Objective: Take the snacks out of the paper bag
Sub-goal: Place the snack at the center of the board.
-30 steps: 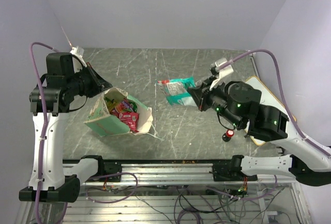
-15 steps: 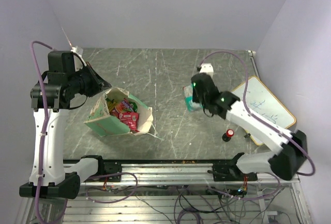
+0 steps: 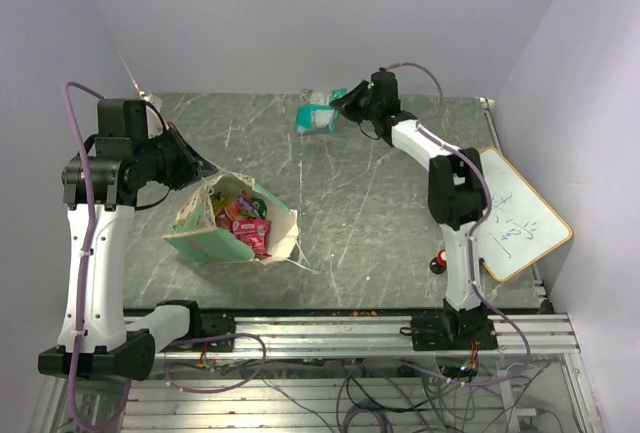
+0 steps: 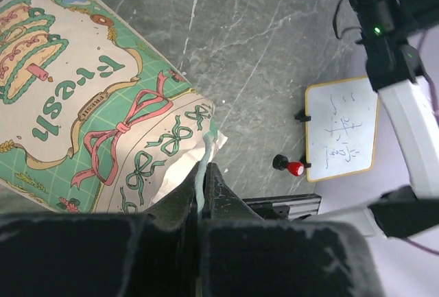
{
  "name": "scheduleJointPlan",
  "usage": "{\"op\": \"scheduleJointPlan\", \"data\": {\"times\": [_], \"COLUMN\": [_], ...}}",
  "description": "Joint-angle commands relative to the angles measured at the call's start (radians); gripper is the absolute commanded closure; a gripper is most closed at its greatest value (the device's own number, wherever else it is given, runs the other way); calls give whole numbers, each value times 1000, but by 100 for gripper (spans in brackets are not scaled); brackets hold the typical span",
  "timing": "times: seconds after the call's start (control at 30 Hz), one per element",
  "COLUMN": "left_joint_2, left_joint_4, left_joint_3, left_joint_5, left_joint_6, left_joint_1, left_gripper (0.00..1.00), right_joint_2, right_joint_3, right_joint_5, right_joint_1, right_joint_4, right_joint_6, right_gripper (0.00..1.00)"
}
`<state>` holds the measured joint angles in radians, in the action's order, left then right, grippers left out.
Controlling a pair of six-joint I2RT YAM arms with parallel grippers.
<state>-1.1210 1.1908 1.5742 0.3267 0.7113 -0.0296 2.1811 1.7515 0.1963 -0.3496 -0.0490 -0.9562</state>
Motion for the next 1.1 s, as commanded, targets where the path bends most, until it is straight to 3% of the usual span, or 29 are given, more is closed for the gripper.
{"op": "scheduleJointPlan", "data": {"times": [0.0, 0.2, 0.43, 0.7, 1.07], "left_joint_2": [4, 1, -2, 34, 69], "left_joint_4": [37, 32, -11, -31, -67], "left_joint_3": [23, 30, -5, -35, -95], "left_joint_5": [-1, -44, -40, -50, 66], "left_joint_6": [14, 15, 32, 12, -40], "left_joint_1": [1, 1, 0, 1, 1], "left_gripper": [93, 93, 93, 93, 93], "right_joint_2": [179, 179, 82, -39, -361], "right_joint_3": [132, 26, -135, -291, -621], "right_joint_5": [125, 19, -74, -75, -20], "right_joint_1": [21, 46, 107, 152, 155], "right_joint_4": [-94, 49, 158, 168, 254], "right_joint_6": [-271, -155, 46, 148, 236], "right_gripper": [100, 100, 89, 85, 84]}}
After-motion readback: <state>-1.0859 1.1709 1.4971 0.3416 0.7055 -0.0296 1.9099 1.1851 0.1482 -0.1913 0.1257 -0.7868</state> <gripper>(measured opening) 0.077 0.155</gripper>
